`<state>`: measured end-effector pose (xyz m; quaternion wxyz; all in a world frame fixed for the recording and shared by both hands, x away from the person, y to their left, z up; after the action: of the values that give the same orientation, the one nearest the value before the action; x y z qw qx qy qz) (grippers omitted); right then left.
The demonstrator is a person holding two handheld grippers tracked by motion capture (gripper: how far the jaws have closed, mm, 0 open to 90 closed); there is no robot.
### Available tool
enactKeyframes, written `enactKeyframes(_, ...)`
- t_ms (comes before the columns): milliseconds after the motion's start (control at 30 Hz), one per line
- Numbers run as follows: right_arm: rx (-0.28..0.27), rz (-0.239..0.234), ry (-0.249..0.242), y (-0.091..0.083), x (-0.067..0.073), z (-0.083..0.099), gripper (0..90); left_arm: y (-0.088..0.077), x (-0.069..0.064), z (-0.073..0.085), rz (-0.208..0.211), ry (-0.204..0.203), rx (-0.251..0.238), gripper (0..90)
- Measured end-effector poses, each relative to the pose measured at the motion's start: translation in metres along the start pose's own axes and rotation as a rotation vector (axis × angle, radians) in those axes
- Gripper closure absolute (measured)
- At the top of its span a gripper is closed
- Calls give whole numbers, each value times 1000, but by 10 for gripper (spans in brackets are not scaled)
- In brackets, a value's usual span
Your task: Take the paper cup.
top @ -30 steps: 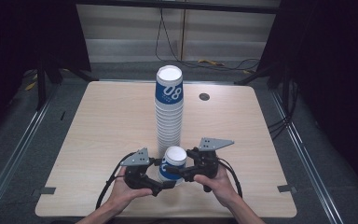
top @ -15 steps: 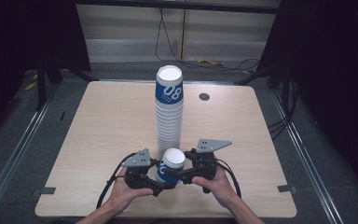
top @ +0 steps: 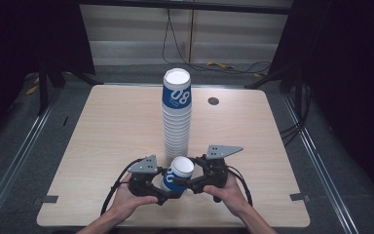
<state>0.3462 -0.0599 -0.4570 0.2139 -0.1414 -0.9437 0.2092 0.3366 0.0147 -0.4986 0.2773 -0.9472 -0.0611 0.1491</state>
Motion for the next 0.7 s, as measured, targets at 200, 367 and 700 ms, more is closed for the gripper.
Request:
enactKeyframes(200,7,10,-1,-4,-1,0,150,-1,3,6,23,-34,61,211)
enactKeyframes(367,24,33,-6,-7,-5,3,146,-5,7,9,23,-48,81,212)
enactKeyframes(700,64,58,-17,-9,-13,7,143,-6,15,13,-11,-63,161,212)
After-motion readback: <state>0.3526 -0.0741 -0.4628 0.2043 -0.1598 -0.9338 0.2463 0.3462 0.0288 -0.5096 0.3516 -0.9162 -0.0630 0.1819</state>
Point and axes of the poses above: each handheld gripper's, and its own axes: y roughly forward along the jaws, z roughly out of its underside, x roughly to its left, the point moved 9 cm from there along y, roughly forward along the jaws, and after that the axes turned 11 degrees about x, right-handed, at the moved point
